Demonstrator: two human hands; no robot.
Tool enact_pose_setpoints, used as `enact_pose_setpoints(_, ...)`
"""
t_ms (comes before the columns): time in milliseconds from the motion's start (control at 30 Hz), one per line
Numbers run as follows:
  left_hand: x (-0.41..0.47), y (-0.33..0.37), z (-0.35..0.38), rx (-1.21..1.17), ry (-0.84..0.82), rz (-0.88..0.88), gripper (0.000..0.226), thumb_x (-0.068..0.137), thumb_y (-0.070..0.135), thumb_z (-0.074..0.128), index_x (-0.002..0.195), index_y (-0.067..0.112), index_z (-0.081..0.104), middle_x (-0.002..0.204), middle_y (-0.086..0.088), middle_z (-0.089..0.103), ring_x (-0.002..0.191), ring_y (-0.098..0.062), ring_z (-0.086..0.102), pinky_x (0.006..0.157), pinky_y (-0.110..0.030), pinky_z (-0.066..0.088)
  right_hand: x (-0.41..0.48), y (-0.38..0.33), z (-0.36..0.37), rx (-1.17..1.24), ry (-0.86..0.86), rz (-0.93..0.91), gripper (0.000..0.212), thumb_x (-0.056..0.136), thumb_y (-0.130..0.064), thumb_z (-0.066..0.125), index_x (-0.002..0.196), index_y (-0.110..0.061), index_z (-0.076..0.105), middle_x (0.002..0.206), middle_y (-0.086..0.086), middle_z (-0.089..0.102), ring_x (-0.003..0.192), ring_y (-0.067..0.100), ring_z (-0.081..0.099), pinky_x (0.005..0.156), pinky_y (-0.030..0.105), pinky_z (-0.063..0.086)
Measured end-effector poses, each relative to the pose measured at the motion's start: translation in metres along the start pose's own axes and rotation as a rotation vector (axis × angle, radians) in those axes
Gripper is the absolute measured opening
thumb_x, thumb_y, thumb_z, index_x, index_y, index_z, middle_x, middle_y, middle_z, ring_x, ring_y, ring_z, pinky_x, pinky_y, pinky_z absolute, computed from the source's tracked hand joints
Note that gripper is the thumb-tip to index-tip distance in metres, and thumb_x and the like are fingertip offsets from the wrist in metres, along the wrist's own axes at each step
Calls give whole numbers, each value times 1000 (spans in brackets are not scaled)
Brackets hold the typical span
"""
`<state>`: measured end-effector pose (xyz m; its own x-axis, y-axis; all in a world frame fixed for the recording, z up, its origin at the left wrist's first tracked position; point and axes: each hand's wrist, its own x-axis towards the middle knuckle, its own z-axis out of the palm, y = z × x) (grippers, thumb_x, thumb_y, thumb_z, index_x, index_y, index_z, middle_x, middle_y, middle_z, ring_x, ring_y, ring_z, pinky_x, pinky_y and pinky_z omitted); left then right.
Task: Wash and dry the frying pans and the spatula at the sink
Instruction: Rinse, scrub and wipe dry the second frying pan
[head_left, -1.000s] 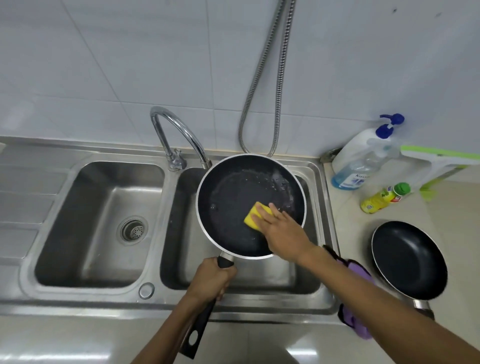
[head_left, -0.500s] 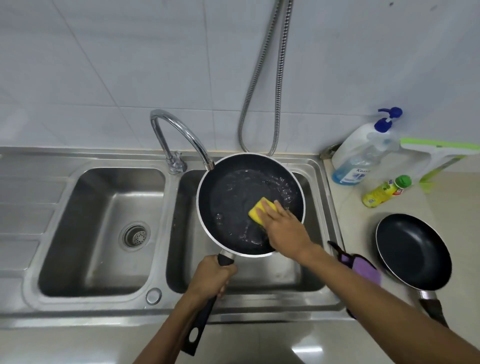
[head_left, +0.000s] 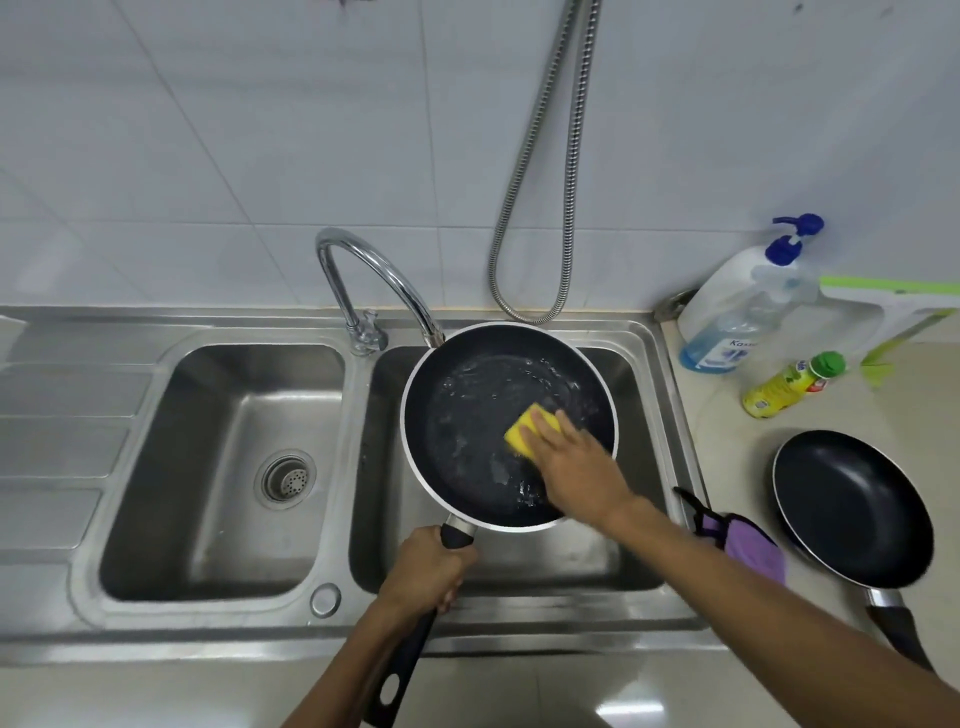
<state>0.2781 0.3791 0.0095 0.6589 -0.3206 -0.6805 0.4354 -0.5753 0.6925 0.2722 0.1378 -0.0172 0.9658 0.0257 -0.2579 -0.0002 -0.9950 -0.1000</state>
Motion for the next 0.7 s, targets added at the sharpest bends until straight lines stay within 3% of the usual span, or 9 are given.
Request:
enact_pose_setpoints(167, -4, 5, 13, 15, -17, 10, 27, 79, 15, 66, 57, 13, 50, 47, -7, 48, 41, -20, 42, 42, -25, 34, 39, -62, -10, 106, -5, -57, 70, 92, -12, 52, 156, -26, 26, 169, -3, 10, 155, 32, 12, 120, 53, 25)
enact_pose_setpoints(300, -9, 6, 12, -1, -41, -2, 27, 80, 17, 67, 61, 14, 48, 48, -4, 46, 40, -18, 39, 40, -24, 32, 81, -23, -35, 111, -34, 72, 71, 94, -13, 48, 158, -26, 19, 169, -3, 5, 155, 31, 7, 122, 54, 20)
enact_pose_setpoints(400, -7, 5, 5, -19, -56, -29, 22, 81, 15, 65, 66, 14, 48, 49, -2, 45, 39, -15, 36, 40, -22, 29, 62, 17, -34, 51, -45, 143, 69, 95, -14, 45, 159, -26, 19, 169, -3, 5, 155, 32, 9, 121, 53, 22)
enact_pose_setpoints(500, -5, 4, 5, -35, -59, -40, 21, 80, 12, 62, 66, 14, 47, 49, -2, 44, 39, -14, 34, 40, -22, 27, 15, 25, -11, 14, -34, 109, 68, 91, -13, 50, 156, -23, 29, 168, 2, 16, 152, 37, 22, 114, 54, 35)
enact_pose_setpoints(633, -5, 4, 10, -33, -43, -32, 25, 80, 13, 64, 60, 14, 49, 47, -3, 44, 37, -15, 36, 40, -22, 29, -31, -22, 18, 51, -4, -57, 66, 82, -14, 56, 147, -21, 46, 161, 6, 35, 140, 43, 44, 95, 51, 53)
enact_pose_setpoints(700, -7, 5, 12, -20, -49, -21, 26, 80, 14, 66, 58, 12, 51, 45, -5, 45, 36, -17, 37, 39, -23, 30, -18, -56, 15, 127, -9, -111, 64, 88, -14, 52, 149, -24, 40, 165, 2, 28, 147, 39, 33, 104, 53, 45)
